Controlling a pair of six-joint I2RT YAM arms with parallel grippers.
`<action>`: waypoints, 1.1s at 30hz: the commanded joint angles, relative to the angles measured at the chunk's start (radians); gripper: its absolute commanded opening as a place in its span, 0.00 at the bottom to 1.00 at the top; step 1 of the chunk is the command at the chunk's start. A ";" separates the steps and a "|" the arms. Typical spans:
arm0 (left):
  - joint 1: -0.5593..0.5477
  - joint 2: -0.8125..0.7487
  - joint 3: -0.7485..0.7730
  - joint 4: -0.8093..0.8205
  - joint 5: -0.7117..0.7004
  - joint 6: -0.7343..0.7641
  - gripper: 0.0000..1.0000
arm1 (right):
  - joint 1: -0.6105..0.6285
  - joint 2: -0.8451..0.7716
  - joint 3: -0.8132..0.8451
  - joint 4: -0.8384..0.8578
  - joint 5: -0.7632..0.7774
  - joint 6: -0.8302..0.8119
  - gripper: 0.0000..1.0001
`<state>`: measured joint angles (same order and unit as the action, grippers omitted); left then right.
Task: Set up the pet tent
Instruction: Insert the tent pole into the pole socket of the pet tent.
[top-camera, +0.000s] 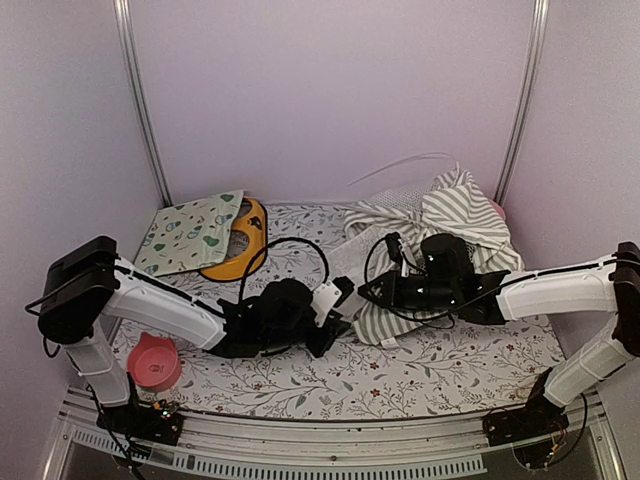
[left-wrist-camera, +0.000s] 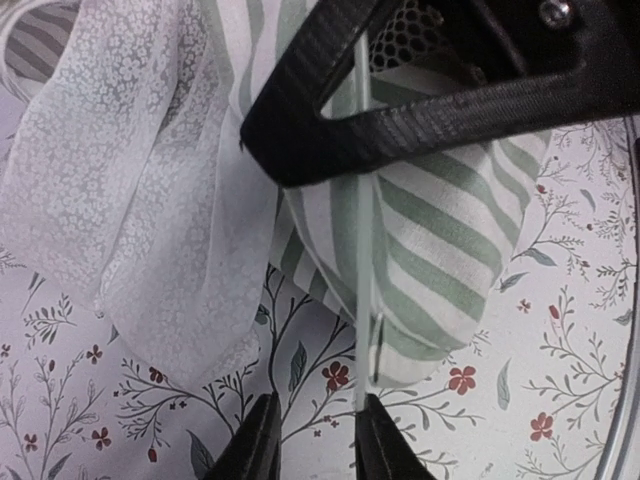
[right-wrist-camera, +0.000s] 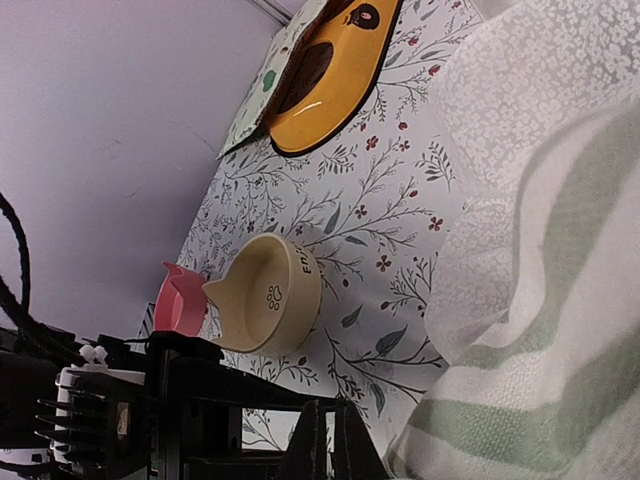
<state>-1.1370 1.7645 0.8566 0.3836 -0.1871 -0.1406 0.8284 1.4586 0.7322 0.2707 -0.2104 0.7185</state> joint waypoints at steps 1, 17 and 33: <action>0.037 -0.048 -0.052 0.082 0.066 -0.048 0.28 | -0.004 -0.002 0.043 0.042 0.032 -0.003 0.00; 0.046 0.037 -0.119 0.414 0.275 -0.167 0.39 | -0.005 -0.013 0.150 -0.024 0.030 -0.024 0.00; 0.032 0.226 -0.128 0.776 0.257 -0.385 0.48 | -0.005 -0.035 0.172 -0.071 0.047 -0.036 0.00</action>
<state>-1.1030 1.9469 0.7185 1.0386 0.0708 -0.4938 0.8288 1.4502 0.8642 0.2024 -0.2104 0.7113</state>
